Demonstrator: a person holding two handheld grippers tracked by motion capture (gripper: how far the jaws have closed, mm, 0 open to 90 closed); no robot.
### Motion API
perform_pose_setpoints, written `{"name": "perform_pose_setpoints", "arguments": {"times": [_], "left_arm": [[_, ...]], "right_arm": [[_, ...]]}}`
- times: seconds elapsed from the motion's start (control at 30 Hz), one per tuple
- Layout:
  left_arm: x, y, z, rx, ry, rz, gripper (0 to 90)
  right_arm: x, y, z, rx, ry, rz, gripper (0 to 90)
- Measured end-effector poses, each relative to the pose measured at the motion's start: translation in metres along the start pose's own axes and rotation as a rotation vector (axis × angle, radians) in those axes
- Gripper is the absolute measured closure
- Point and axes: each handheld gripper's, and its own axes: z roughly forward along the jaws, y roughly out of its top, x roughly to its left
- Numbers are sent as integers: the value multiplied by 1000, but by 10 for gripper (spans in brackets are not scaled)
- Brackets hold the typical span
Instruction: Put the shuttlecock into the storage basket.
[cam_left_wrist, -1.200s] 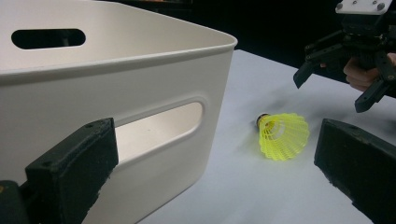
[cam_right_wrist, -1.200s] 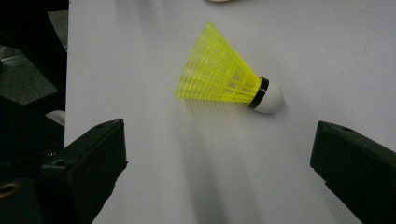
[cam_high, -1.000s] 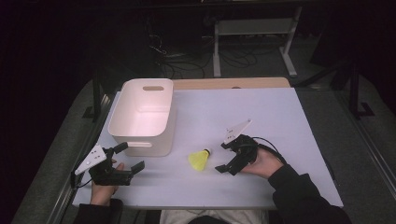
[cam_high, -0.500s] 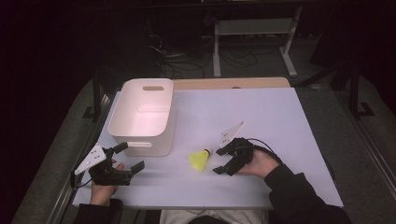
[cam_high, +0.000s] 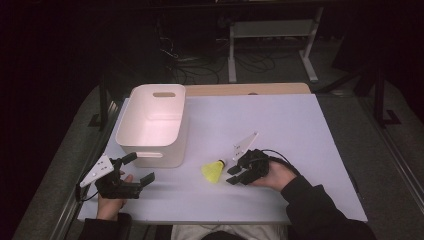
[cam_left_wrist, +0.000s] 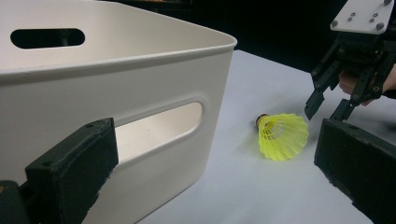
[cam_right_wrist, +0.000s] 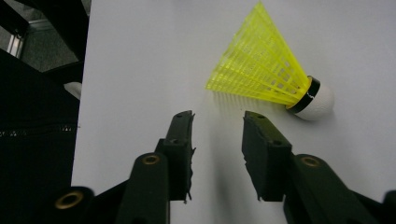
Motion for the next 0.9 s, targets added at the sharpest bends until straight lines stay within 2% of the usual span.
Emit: {"name": "perform_pose_setpoints", "arguments": {"times": [0.13, 0.47, 0.9], "left_arm": [[0, 0, 0, 0, -1, 0, 0], [0, 0, 0, 1, -2, -1, 0], [0, 0, 0, 0, -3, 0, 0]], "right_arm": [[0, 1, 4, 11, 19, -5, 758], [0, 7, 12, 39, 46, -24, 881], [0, 14, 25, 82, 63, -40, 889]]}}
